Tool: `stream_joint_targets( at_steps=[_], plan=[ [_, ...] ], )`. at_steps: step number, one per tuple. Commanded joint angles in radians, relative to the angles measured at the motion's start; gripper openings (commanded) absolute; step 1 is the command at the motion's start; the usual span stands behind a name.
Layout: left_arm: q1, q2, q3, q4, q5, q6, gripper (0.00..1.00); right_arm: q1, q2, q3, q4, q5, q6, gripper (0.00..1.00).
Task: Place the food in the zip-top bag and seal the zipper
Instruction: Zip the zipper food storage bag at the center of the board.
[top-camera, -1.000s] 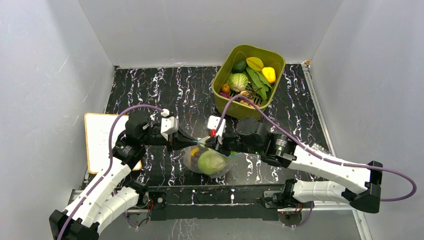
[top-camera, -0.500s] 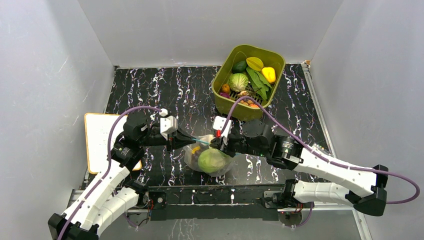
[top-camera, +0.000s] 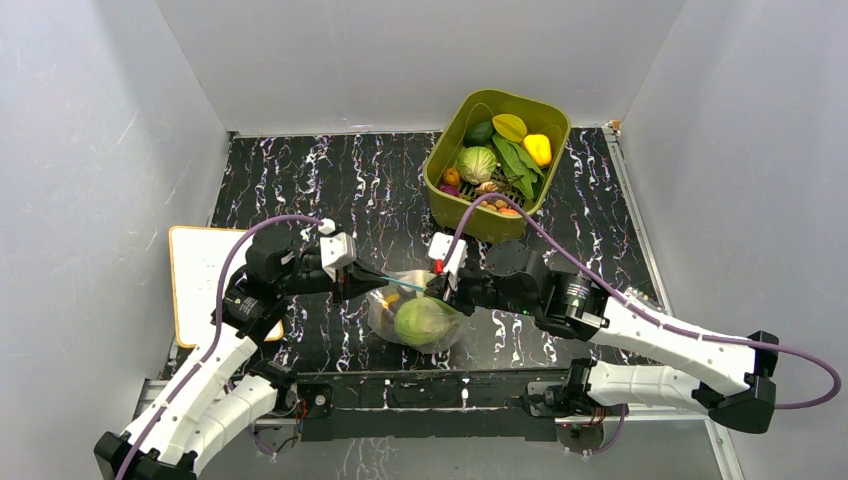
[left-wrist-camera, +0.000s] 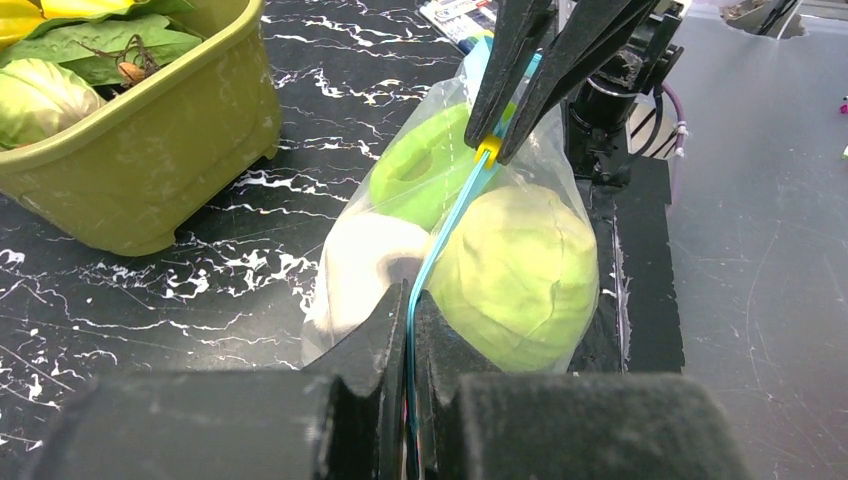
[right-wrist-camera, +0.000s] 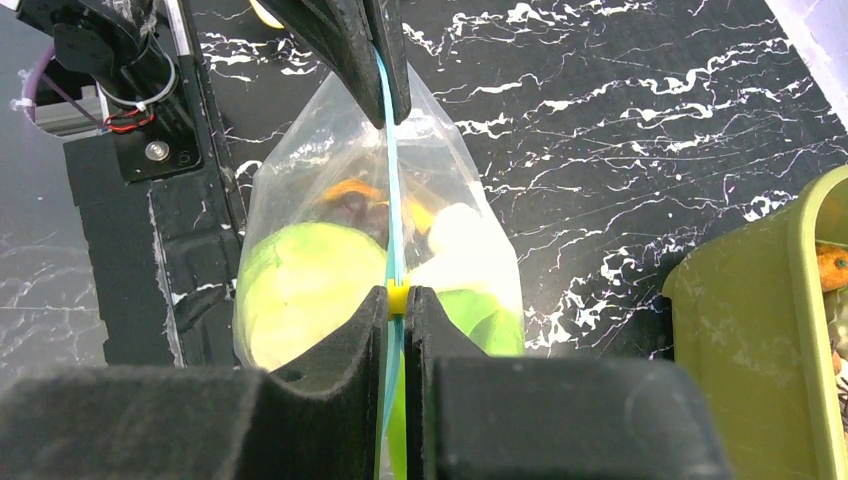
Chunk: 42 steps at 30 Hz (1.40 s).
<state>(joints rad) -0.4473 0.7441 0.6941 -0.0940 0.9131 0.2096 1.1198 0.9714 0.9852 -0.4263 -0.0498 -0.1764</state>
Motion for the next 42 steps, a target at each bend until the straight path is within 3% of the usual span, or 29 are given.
stream_joint_targets(
  at_steps=[1, 42],
  plan=[
    [0.016, -0.027, 0.056, -0.023, -0.08, 0.036, 0.0, -0.003, -0.056, 0.019, -0.055, 0.049, 0.019, 0.0],
    [0.016, -0.083, 0.108, -0.09, -0.492, 0.074, 0.0, -0.003, -0.088, 0.096, -0.277, 0.197, 0.198, 0.0]
  ],
)
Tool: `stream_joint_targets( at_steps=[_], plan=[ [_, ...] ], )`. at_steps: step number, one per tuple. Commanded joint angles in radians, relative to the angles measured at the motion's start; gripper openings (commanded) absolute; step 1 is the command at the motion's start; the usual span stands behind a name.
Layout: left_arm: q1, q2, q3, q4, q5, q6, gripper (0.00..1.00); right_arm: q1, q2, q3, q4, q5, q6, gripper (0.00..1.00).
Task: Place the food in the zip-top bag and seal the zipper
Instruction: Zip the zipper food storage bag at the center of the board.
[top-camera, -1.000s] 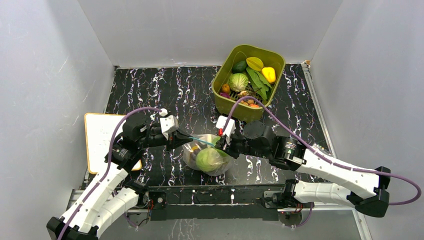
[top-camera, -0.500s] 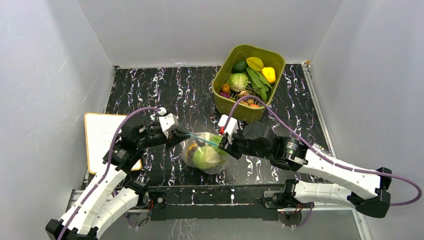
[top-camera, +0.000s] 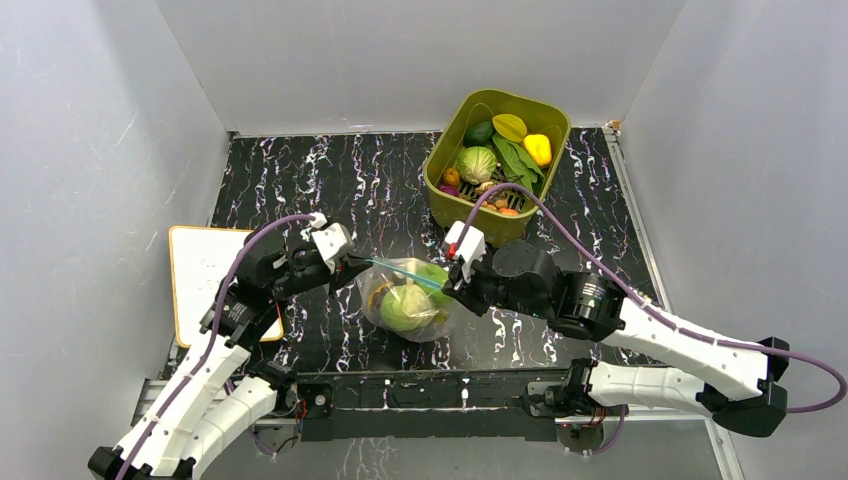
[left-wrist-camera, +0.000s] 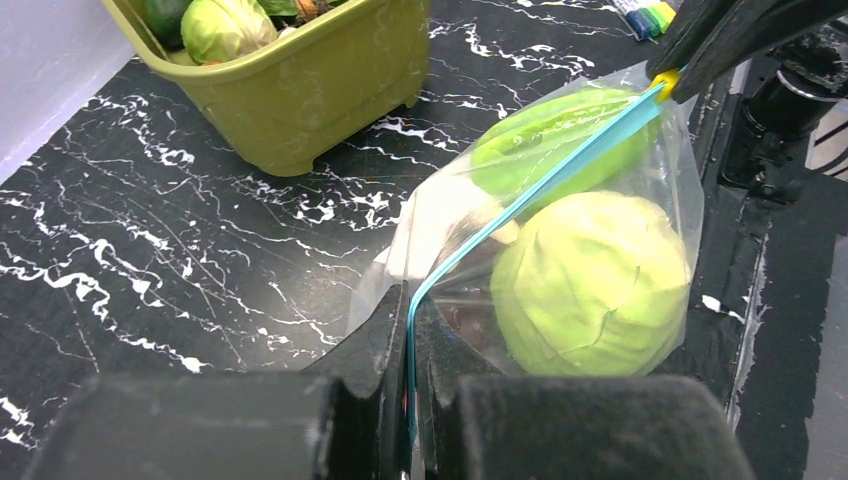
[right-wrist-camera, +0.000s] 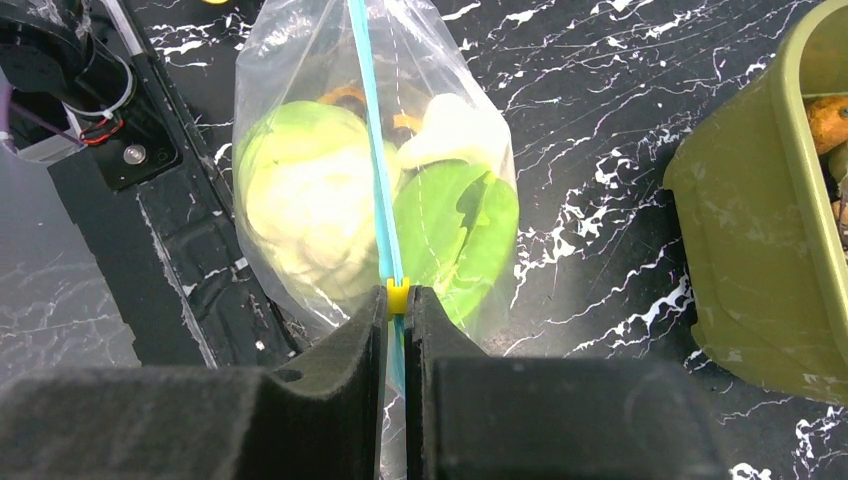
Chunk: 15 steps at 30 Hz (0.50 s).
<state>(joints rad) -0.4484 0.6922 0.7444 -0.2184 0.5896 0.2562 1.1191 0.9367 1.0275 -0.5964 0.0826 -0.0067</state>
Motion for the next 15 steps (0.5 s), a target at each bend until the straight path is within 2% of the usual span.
stream_joint_targets(
  at_steps=[1, 15],
  plan=[
    [0.017, -0.034, 0.059, 0.035, -0.18, 0.028, 0.0, -0.002, -0.055, 0.055, -0.111, 0.069, 0.031, 0.0],
    [0.017, -0.06, 0.069, 0.01, -0.271, 0.042, 0.0, -0.002, -0.124, 0.078, -0.167, 0.144, 0.082, 0.0]
  ],
)
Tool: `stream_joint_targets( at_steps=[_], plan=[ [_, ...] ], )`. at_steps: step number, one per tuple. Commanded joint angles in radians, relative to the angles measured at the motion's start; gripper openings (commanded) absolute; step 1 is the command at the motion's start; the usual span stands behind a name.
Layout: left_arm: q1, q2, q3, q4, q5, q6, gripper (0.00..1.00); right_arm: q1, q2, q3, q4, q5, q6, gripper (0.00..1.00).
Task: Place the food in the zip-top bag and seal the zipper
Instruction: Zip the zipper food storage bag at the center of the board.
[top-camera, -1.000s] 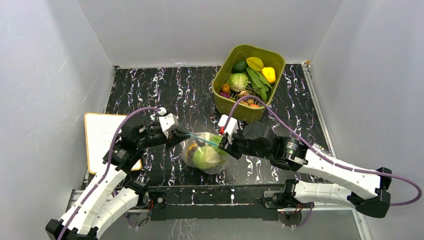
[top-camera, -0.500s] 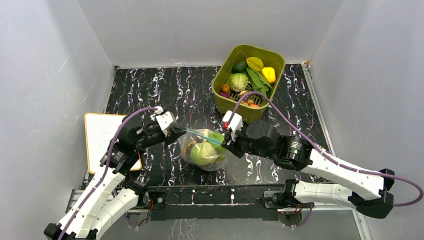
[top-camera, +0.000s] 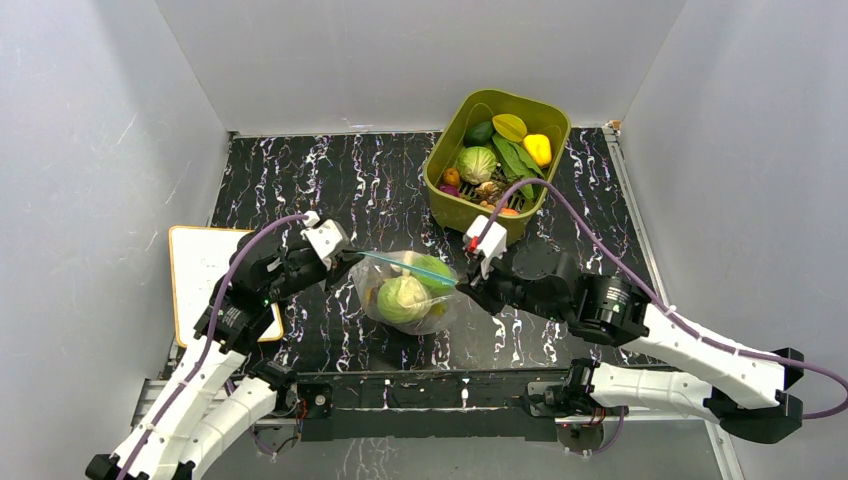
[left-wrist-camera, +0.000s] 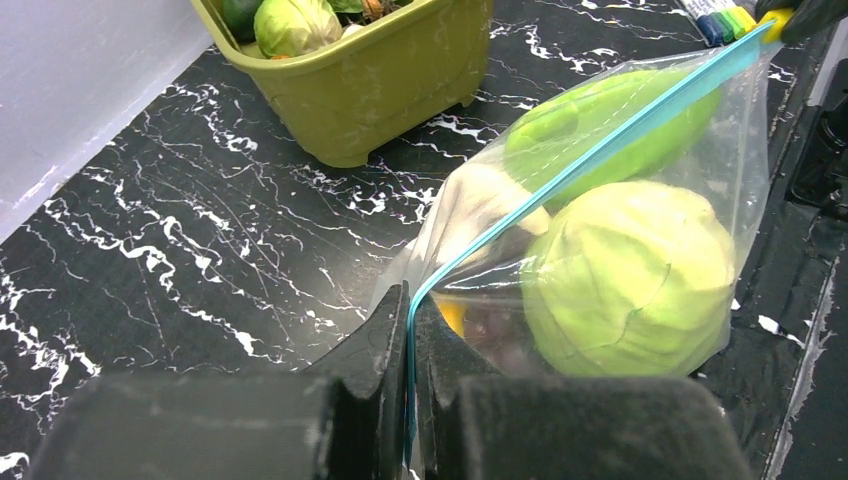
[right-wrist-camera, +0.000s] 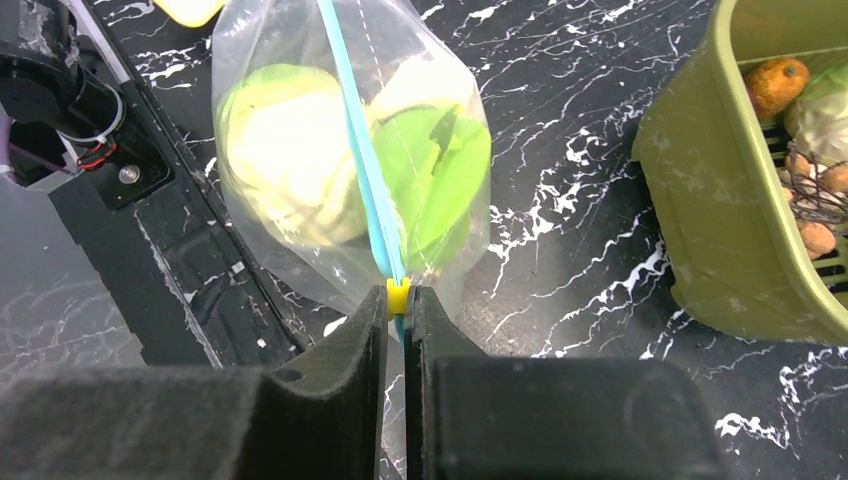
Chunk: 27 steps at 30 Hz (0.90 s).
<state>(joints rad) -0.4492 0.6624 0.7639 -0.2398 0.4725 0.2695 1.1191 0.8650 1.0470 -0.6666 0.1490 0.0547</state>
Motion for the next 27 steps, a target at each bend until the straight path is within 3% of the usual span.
stream_joint_targets(
  at_steps=[1, 14, 17, 22, 27],
  plan=[
    [0.018, -0.032, 0.048, 0.031, -0.157, 0.031, 0.0, -0.002, -0.055, 0.06, -0.102, 0.085, 0.024, 0.0],
    [0.018, -0.041, 0.032, 0.038, -0.209, 0.019, 0.0, -0.002, -0.12, 0.077, -0.122, 0.22, 0.083, 0.0],
    [0.018, -0.043, 0.021, 0.054, -0.196, -0.003, 0.0, -0.002, -0.129, 0.05, -0.079, 0.181, 0.074, 0.0],
    [0.018, -0.046, -0.026, 0.099, -0.166, -0.116, 0.0, -0.002, -0.134, -0.035, 0.068, 0.089, 0.051, 0.0],
    [0.018, -0.051, -0.088, 0.15, -0.159, -0.256, 0.0, -0.002, -0.101, -0.076, 0.142, 0.131, 0.048, 0.0]
  ],
)
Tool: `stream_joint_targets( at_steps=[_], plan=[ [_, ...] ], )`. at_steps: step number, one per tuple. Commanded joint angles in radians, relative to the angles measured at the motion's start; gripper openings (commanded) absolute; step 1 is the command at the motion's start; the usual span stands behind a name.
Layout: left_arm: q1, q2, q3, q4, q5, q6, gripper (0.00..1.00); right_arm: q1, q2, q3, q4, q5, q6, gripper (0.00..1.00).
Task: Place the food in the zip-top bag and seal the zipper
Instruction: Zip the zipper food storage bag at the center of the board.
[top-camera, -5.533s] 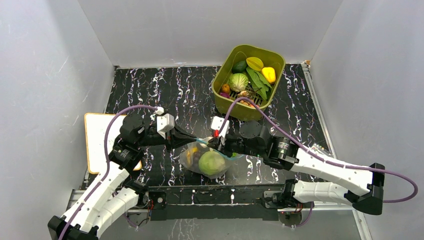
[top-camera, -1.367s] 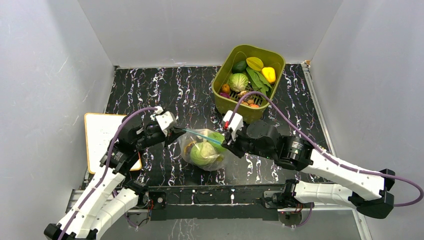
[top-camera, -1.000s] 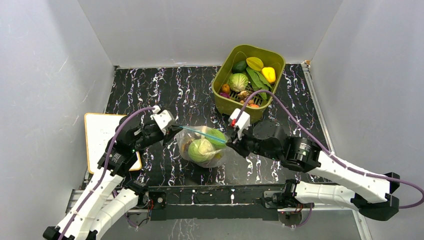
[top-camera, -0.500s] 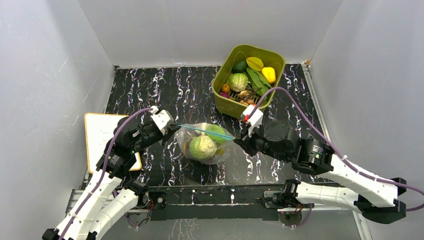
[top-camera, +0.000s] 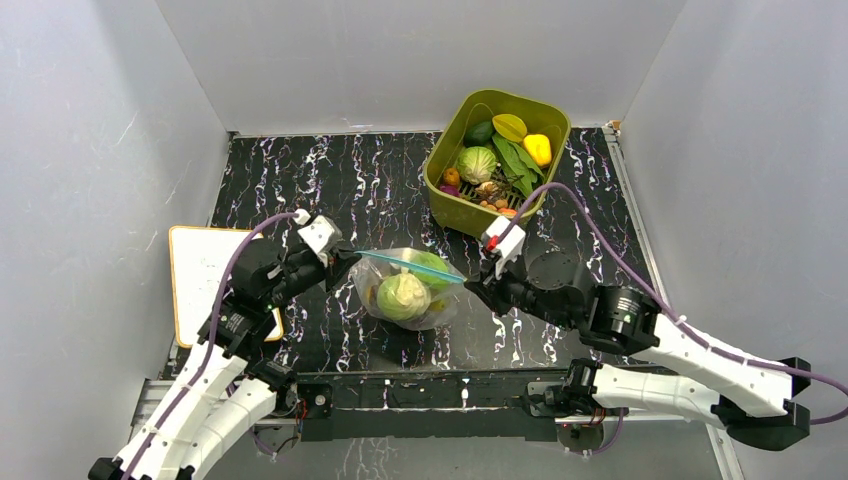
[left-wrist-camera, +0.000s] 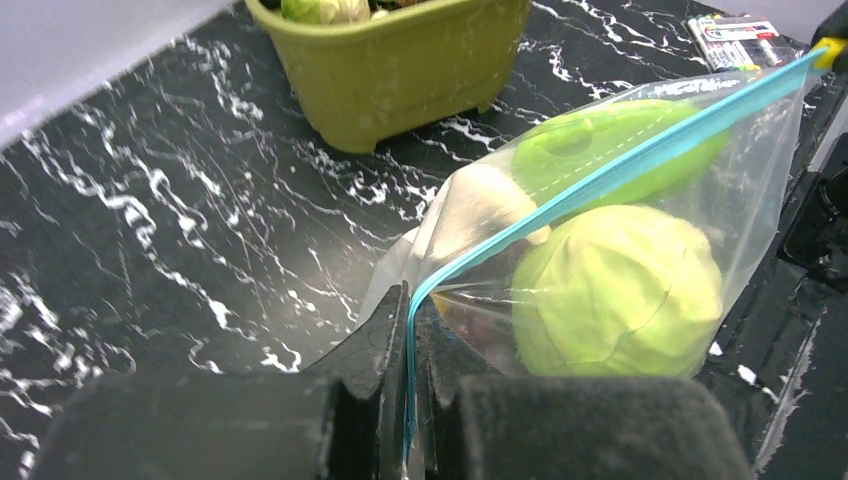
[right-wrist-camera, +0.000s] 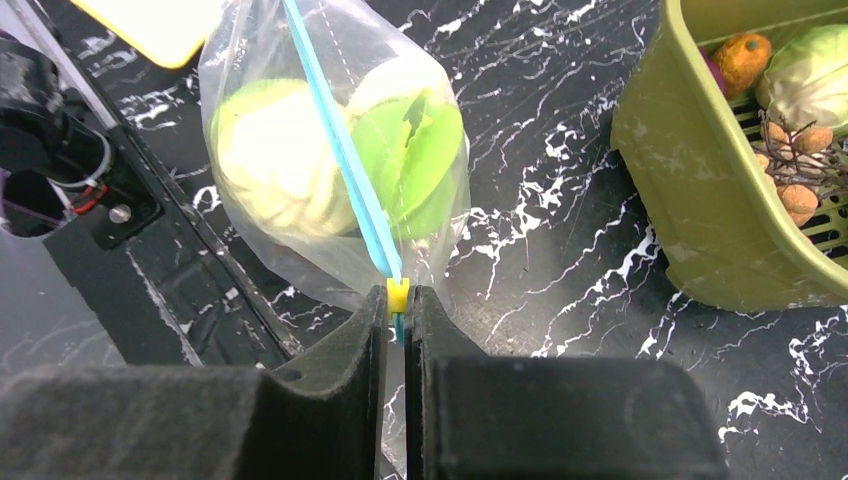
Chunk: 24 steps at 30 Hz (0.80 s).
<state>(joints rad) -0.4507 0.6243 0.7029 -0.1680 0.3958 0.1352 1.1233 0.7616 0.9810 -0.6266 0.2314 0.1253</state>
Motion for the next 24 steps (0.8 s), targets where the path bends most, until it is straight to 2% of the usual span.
stream_joint_targets(
  at_steps=[1, 6, 7, 13, 19, 24],
  plan=[
    [0.02, -0.004, -0.03, 0.074, -0.098, -0.151, 0.0, -0.007, 0.013, -0.009, 0.118, 0.067, -0.029, 0.0],
    [0.02, 0.067, -0.014, 0.005, -0.216, -0.272, 0.0, -0.006, 0.096, -0.002, 0.216, 0.163, -0.098, 0.0],
    [0.019, 0.084, -0.006, -0.013, -0.243, -0.288, 0.0, -0.006, 0.12, 0.006, 0.231, 0.176, -0.106, 0.02],
    [0.021, 0.17, 0.038, -0.076, -0.373, -0.31, 0.0, -0.007, 0.213, 0.045, 0.273, 0.191, -0.107, 0.32],
    [0.052, 0.231, 0.056, -0.06, -0.473, -0.327, 0.0, -0.007, 0.164, 0.013, 0.304, 0.173, -0.074, 0.54],
    [0.14, 0.315, 0.104, -0.058, -0.487, -0.352, 0.0, -0.007, 0.116, 0.003, 0.301, 0.127, -0.066, 0.75]
  ],
)
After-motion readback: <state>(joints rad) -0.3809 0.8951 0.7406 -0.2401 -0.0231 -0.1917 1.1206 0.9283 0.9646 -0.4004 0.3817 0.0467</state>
